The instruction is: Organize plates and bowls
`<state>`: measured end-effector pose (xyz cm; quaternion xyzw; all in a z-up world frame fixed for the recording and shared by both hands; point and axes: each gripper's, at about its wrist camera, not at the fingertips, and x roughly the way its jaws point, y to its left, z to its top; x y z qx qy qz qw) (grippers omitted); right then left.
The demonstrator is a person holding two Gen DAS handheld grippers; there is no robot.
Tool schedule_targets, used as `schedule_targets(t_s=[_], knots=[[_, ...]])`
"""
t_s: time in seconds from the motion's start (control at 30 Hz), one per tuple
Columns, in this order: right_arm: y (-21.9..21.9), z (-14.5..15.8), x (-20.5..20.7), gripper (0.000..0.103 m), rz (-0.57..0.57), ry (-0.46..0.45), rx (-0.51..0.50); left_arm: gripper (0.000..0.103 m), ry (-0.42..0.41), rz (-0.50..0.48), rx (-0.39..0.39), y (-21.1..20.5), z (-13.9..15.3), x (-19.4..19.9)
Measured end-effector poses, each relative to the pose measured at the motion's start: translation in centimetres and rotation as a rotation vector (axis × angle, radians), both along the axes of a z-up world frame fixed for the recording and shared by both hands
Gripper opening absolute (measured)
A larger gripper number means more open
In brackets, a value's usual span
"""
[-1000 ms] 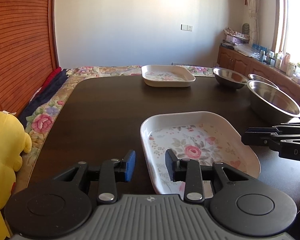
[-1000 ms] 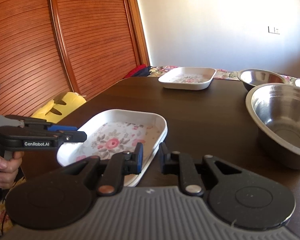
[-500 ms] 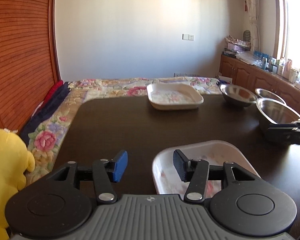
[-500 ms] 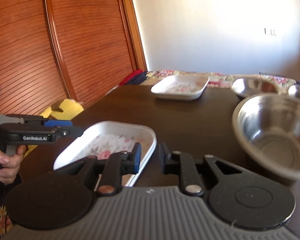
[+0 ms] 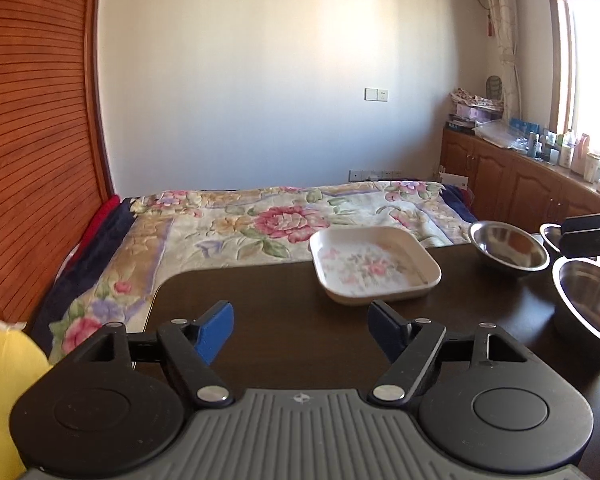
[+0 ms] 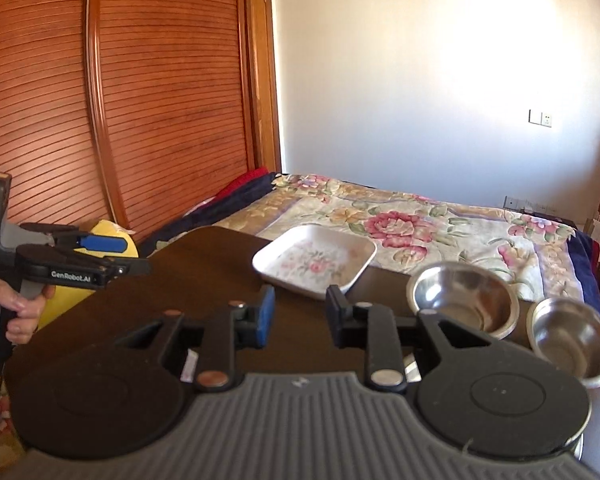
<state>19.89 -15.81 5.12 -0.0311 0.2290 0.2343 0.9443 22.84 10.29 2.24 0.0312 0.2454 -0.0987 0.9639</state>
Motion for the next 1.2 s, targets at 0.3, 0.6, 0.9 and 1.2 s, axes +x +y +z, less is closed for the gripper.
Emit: schedule_targets(t_s=[0.3,0.6,0.9,1.2], knots=[[0.2,0.4,5.2,0.054,-0.03,0.124,0.061,0.087,0.019,-0.009,-0.042,0.3,1.3,4.0],[0.8,0.2,11.0,0.06,-0.075,0.197,0.008,0.089,0.04,-0.028,-0.048,-0.5,1.5,8.5],[2.7,-2.3,15.5,0.056,-0.069,0.312,-0.04,0.056,0.142,-0.06,-0.08,-1.4,-1.5,12.4],[3.8,-4.6,17.5,0.031,-0.084,0.381,-0.123,0.036,0.208,-0.079,-0.086,-2.3,-3.7,14.5]])
